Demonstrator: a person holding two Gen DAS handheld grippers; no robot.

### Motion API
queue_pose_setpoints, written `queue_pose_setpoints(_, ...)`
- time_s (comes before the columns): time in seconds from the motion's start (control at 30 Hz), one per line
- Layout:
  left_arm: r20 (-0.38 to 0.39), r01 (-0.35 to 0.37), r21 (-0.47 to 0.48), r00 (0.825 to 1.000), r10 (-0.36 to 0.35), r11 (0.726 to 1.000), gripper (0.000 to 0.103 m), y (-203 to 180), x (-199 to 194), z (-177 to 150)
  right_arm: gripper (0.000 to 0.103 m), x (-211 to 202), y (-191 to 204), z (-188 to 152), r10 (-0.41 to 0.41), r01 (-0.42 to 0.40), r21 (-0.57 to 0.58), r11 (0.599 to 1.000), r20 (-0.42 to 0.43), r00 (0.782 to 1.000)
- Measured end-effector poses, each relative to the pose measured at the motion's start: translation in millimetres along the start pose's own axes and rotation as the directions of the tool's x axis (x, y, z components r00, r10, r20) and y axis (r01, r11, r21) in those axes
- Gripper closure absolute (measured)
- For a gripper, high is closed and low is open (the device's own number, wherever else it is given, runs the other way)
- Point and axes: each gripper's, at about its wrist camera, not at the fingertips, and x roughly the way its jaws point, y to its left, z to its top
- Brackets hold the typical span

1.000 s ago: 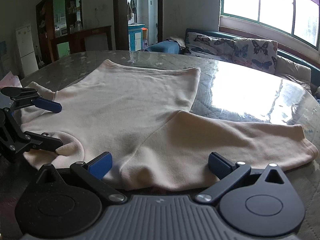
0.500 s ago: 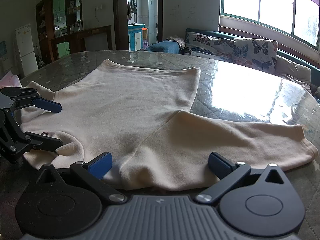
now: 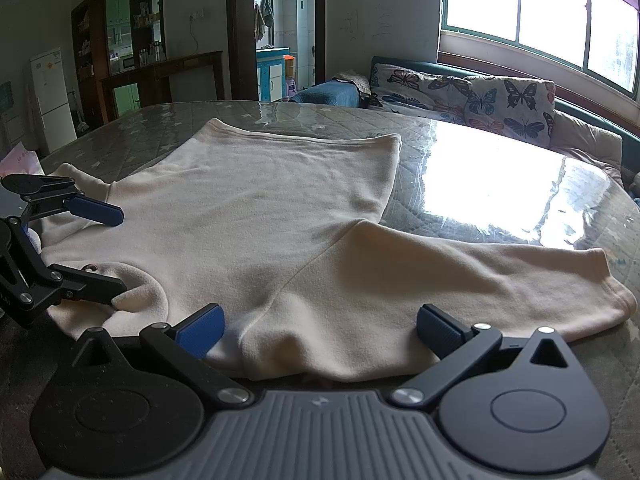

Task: Fold clothes

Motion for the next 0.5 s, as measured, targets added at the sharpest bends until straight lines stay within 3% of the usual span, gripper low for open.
queue_pose_setpoints(0.5,0.0,0.001,0.0,1.0,-0.001,1.0,0.0,0.5,-0.2,0.0,0.0,-0.1,-1.2,-0.2,0.0,0.0,-0.001,1.0,0.0,1.0)
